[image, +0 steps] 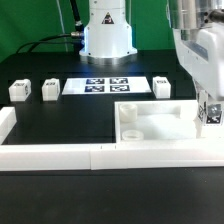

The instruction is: Assemble square table

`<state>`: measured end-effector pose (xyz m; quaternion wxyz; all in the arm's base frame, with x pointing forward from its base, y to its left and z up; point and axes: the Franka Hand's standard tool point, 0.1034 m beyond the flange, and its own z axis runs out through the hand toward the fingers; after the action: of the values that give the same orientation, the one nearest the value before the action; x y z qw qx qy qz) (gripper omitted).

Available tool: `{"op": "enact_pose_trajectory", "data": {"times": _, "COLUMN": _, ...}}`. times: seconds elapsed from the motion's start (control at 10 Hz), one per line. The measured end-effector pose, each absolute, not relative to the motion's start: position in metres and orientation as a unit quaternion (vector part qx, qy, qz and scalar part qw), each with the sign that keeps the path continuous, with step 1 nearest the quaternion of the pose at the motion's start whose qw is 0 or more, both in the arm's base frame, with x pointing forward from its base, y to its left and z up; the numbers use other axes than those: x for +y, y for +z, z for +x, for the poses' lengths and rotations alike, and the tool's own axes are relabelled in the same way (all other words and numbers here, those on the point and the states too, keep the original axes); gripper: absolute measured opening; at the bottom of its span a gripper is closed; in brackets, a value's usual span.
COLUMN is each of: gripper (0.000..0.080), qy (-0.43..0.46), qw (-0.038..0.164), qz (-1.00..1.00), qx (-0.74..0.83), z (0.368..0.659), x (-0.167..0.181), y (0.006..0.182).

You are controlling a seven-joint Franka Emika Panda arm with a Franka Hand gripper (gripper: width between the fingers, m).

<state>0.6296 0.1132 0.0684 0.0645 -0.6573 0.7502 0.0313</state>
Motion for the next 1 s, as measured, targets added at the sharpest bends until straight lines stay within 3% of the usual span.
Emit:
{"op": "enact_pose_trajectory", "data": {"times": 0.3, "gripper": 0.0291, "qy": 0.035, "qw": 0.068, "qz": -0.582, "qx": 0.81, "z": 0.6283, "x": 0.112, "y": 0.0689}}
{"op": "enact_pose_trajectory", "data": {"times": 0.4, "gripper": 0.0349, "qy": 0.04, "qw": 0.069, "qz": -0.553, "qx": 0.829, "z": 0.6277, "x": 0.1137, "y": 0.0681}}
{"op": "enact_pose_trajectory", "data": {"times": 0.5, "gripper": 0.0483, "qy": 0.039, "qw": 0.069, "qz": -0.567, "qx": 0.82, "z": 0.6275, "x": 0.114, "y": 0.0678}}
{"op": "enact_pose_trajectory", "data": {"times": 0.6, "gripper": 0.0483, "qy": 0.039, "qw": 0.069, "qz": -0.568, "qx": 0.82, "z": 0.6274, "x": 0.1143, "y": 0.0677}}
{"op": "enact_pose_trajectory", "data": {"times": 0.7, "gripper": 0.0613, "qy": 0.039, "qw": 0.069, "qz": -0.568, "qx": 0.819, "z": 0.6273, "x": 0.1145, "y": 0.0676}}
{"op": "enact_pose_trajectory", "data": {"times": 1.0, "gripper": 0.0647, "qy": 0.039, "qw": 0.07, "qz": -0.573, "qx": 0.816, "z": 0.6272, "x": 0.1159, "y": 0.0687}}
